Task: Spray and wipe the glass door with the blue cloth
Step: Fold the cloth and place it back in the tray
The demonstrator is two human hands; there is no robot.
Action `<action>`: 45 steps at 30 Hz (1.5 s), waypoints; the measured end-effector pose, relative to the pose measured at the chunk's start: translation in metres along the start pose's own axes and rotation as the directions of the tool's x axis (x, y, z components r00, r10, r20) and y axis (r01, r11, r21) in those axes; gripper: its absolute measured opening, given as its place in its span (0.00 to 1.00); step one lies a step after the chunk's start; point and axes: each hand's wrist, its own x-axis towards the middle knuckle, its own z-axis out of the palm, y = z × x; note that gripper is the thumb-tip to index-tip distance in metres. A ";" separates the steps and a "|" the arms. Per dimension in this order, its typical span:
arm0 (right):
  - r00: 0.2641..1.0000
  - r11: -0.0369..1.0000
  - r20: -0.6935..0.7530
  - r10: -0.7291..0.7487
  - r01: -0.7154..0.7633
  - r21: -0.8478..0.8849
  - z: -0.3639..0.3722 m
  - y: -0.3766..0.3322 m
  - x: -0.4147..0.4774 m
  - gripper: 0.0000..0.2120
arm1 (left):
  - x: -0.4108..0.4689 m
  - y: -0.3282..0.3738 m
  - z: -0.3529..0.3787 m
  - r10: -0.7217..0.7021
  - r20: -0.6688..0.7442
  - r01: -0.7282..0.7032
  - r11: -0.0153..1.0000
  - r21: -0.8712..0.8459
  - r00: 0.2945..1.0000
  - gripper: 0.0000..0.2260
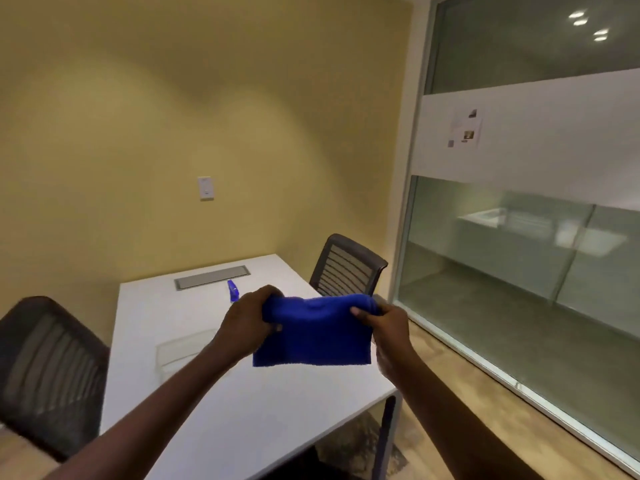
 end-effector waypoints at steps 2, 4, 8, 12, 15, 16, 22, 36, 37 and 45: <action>0.998 0.998 0.024 -0.063 0.063 -0.004 0.019 0.007 0.009 0.06 | 0.003 -0.017 -0.011 -0.031 -0.050 0.036 0.994 0.103 0.998 0.11; 0.994 0.995 0.051 -0.096 0.097 -0.020 0.040 0.015 0.018 0.04 | 0.006 -0.037 -0.020 -0.062 -0.081 0.075 0.982 0.171 0.995 0.08; 0.988 0.989 0.104 -0.114 0.122 -0.079 0.091 0.025 0.044 0.01 | 0.018 -0.087 -0.043 -0.090 -0.057 0.102 0.962 0.254 0.994 0.08; 0.971 0.978 0.205 -0.125 0.156 -0.141 0.148 0.031 0.072 0.05 | 0.036 -0.143 -0.076 -0.074 0.120 0.052 0.983 0.178 0.990 0.05; 0.943 0.949 0.294 -0.157 0.226 -0.220 0.196 0.029 0.095 0.10 | 0.039 -0.179 -0.105 -0.083 0.181 0.109 0.984 -0.139 0.980 0.16; 0.937 0.940 0.310 -0.159 0.240 -0.242 0.214 0.028 0.103 0.11 | 0.041 -0.192 -0.115 -0.076 0.191 0.117 0.970 -0.211 0.979 0.19; 0.894 0.903 0.419 -0.155 0.301 -0.307 0.316 0.034 0.140 0.20 | 0.066 -0.254 -0.159 -0.074 0.380 0.164 0.964 -0.210 0.922 0.27; 0.705 0.775 0.691 -0.161 0.524 -0.354 0.428 0.026 0.149 0.18 | 0.073 -0.308 -0.143 -0.074 0.202 0.191 0.731 -0.655 0.977 0.32; 0.696 0.768 0.700 -0.159 0.533 -0.355 0.432 0.025 0.152 0.18 | 0.075 -0.308 -0.144 -0.088 0.195 0.197 0.722 -0.664 0.977 0.31; 0.653 0.692 0.754 -0.076 0.579 -0.432 0.464 0.036 0.194 0.25 | 0.098 -0.326 -0.133 -0.187 0.261 0.319 0.636 -0.703 0.947 0.17</action>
